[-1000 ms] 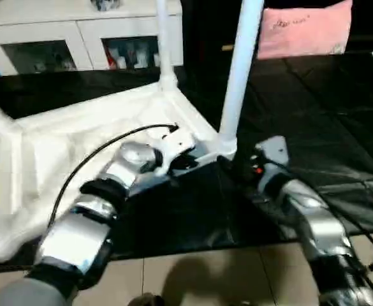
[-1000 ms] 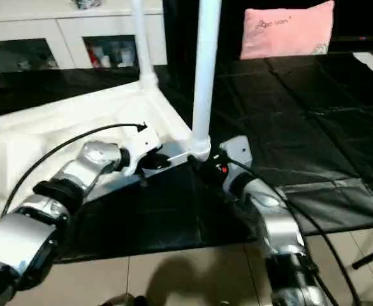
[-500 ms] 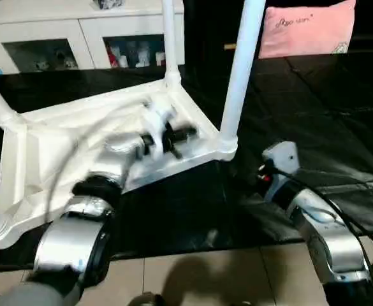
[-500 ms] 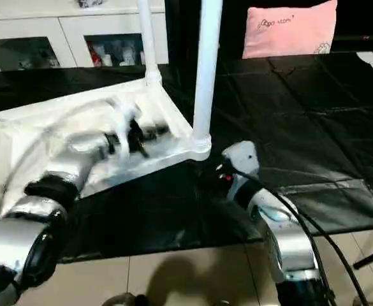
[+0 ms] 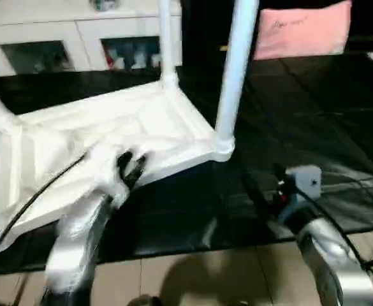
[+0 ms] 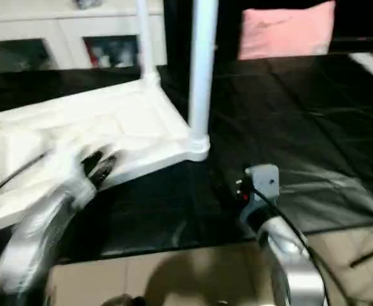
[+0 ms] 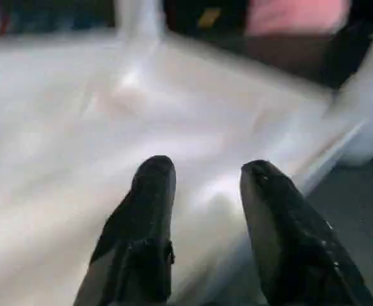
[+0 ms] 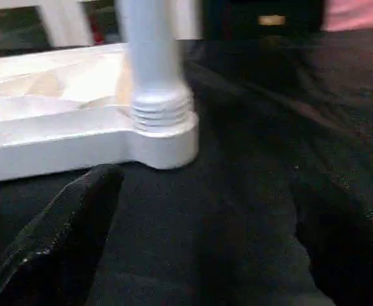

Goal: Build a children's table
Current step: Rotate leg to tighten

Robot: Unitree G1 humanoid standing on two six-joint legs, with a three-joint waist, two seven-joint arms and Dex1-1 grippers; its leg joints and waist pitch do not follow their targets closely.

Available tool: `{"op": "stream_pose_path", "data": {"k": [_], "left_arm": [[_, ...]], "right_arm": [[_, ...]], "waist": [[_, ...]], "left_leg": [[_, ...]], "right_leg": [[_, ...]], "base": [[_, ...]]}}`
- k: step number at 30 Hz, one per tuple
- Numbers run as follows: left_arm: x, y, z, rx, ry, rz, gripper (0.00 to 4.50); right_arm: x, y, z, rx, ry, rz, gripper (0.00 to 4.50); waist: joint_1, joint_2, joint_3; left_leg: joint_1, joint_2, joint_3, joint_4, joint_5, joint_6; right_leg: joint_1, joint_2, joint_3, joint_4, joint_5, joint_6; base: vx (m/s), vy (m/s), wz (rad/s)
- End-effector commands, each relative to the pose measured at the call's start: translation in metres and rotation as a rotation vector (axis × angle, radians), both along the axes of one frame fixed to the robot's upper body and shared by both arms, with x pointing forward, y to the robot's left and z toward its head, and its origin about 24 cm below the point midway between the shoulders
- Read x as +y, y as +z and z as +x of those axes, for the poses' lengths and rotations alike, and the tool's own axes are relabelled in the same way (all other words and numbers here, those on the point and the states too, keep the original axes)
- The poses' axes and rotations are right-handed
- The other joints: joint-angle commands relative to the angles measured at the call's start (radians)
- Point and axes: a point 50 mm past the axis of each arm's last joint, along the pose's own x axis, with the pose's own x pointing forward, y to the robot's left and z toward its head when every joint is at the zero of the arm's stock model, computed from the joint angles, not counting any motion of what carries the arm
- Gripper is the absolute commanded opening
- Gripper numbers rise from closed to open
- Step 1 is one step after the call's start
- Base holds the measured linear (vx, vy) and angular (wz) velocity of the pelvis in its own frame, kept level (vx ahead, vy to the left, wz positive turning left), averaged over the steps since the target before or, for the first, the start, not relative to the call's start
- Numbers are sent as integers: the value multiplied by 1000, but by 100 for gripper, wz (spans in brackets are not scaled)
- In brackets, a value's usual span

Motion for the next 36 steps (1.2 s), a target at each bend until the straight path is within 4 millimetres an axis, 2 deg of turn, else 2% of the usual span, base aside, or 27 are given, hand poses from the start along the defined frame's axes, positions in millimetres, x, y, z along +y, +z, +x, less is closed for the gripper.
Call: {"op": "stream_pose_path", "data": {"k": [1,2,3,5,6,9,10,12,13,14,16,17,18,19,22,23,24,26,27,28,29,30,32,33,34,35,36], "left_arm": [[5,2,-7,-8,28,37,223],[5,1,-8,-2,28,40,223],[4,-2,-18,30,32,64,223],[2,-1,-18,29,37,73,223],[2,0,-18,26,42,77,223],[-1,1,-15,22,47,78,223],[-3,2,-10,20,46,84,223],[-4,3,-8,17,48,86,223],[-5,4,-6,14,49,86,223],[-5,4,-6,14,49,86,223],[-8,9,-3,-11,28,92,223],[-9,11,-1,-22,22,87,223],[-11,16,1,-42,20,59,223],[-11,16,1,-42,20,59,223],[-13,20,2,-61,26,21,223],[-14,16,2,-46,27,8,223],[-15,16,2,-44,27,8,223],[-15,14,2,-39,28,10,223],[-15,14,3,-42,40,13,223],[-15,16,4,-51,48,14,223],[-15,18,5,-60,57,7,223],[-15,19,5,-61,58,6,223],[-10,23,3,-85,95,1,223],[-7,23,2,-82,119,-2,223],[-4,23,0,-81,146,-3,223],[-1,22,-4,-79,165,6,223],[0,22,-4,-79,166,7,223]], "right_arm": [[0,1,-1,0,-13,-14,450],[0,0,-1,3,-13,-18,450],[1,-3,-2,18,-23,-38,450],[0,-4,-1,21,-44,-47,450],[-1,-4,0,23,-58,-52,450],[-2,-5,2,22,-81,-58,450],[0,-6,5,25,-79,-68,450],[1,-6,5,24,-76,-67,450],[1,-6,6,22,-75,-65,450],[1,-6,6,22,-75,-65,450],[1,-1,7,-1,-90,-47,450],[2,2,7,-16,-90,-41,450],[3,6,7,-40,-81,-37,450],[3,6,7,-40,-81,-37,450],[5,11,6,-63,-71,-24,450],[4,9,4,-61,-67,-41,450],[4,9,4,-61,-66,-48,450],[4,8,3,-62,-64,-58,450],[4,12,6,-85,-60,-60,450],[3,14,8,-92,-59,-59,450],[2,17,10,-99,-55,-54,450],[2,17,10,-100,-54,-53,450],[0,17,14,-101,-50,-54,450],[0,16,15,-95,-47,-56,450],[0,15,17,-89,-42,-68,450],[1,16,19,-90,-41,-71,450],[1,16,19,-91,-41,-71,450]], "waist": [[-3,-15,-50],[-4,-13,-48],[-4,-21,-47],[-7,-33,-46],[-5,-28,-47],[-7,-32,-49],[-7,-18,-50],[-10,-27,-53],[-9,-18,-55],[-12,-22,-54],[-14,-12,-57],[-18,-13,-58],[-17,-5,-59],[-19,-12,-59],[-17,-11,-59],[-21,6,-59],[-23,0,-59],[-22,1,-61],[-24,-28,-62],[-20,-20,-61],[-22,-33,-61],[-20,-25,-61],[-20,-25,-61],[-21,-41,-61],[-19,-35,-62],[-18,-44,-63],[-17,-41,-62]], "left_leg": [[30,49,-40,-90,-415,-30],[30,50,-39,-93,-424,-34],[32,51,-40,-93,-436,-39],[32,49,-38,-93,-443,-38],[35,49,-38,-93,-445,-43],[34,46,-39,-95,-452,-56],[35,46,-42,-96,-458,-62],[34,45,-41,-94,-459,-62],[34,43,-42,-94,-455,-60],[33,43,-40,-93,-457,-59],[30,40,-40,-91,-436,-52],[30,41,-39,-91,-434,-49],[31,40,-40,-90,-432,-49],[29,39,-38,-89,-427,-45],[29,39,-37,-87,-413,-33],[30,39,-36,-87,-420,-35],[29,38,-36,-86,-421,-35],[28,37,-37,-85,-415,-32],[25,37,-34,-83,-402,-19],[25,39,-35,-84,-387,-14],[25,39,-34,-83,-382,-10],[25,39,-36,-83,-378,-11],[27,40,-36,-84,-377,-13],[26,40,-34,-82,-374,-10],[26,40,-36,-82,-369,-11],[25,41,-35,-81,-355,-5],[27,41,-34,-82,-352,-4]], "right_leg": [[15,-51,46,-109,-436,-68],[13,-49,46,-110,-432,-67],[10,-49,47,-108,-427,-65],[8,-50,50,-112,-438,-57],[5,-49,51,-110,-432,-57],[6,-45,52,-108,-388,-47],[6,-45,52,-106,-367,-49],[8,-41,53,-104,-326,-56],[9,-41,55,-101,-309,-65],[9,-40,56,-103,-303,-68],[13,-41,57,-98,-266,-81],[13,-39,58,-99,-249,-87],[14,-39,58,-96,-239,-91],[16,-38,58,-97,-229,-98],[18,-40,58,-96,-232,-105],[15,-38,57,-100,-240,-102],[17,-37,56,-100,-241,-100],[20,-38,57,-99,-247,-101],[22,-39,57,-98,-263,-98],[21,-41,57,-98,-277,-95],[19,-40,57,-101,-288,-90],[20,-41,57,-96,-289,-92],[18,-40,57,-98,-288,-87],[18,-39,58,-98,-283,-86],[20,-41,58,-93,-276,-90],[21,-42,57,-92,-263,-97],[19,-41,58,-95,-261,-96]], "base": [[0,0,0],[0,0,0],[0,0,0],[0,0,0],[0,0,0],[0,0,0],[0,0,0],[0,0,0],[0,0,0],[0,0,0],[0,0,0],[0,0,0],[0,0,0],[0,0,0],[0,0,0],[0,0,0],[0,0,0],[0,0,0],[0,0,0],[0,0,0],[0,0,0],[0,0,0],[0,0,0],[0,0,0],[0,0,0],[0,0,0],[0,0,0]]}}
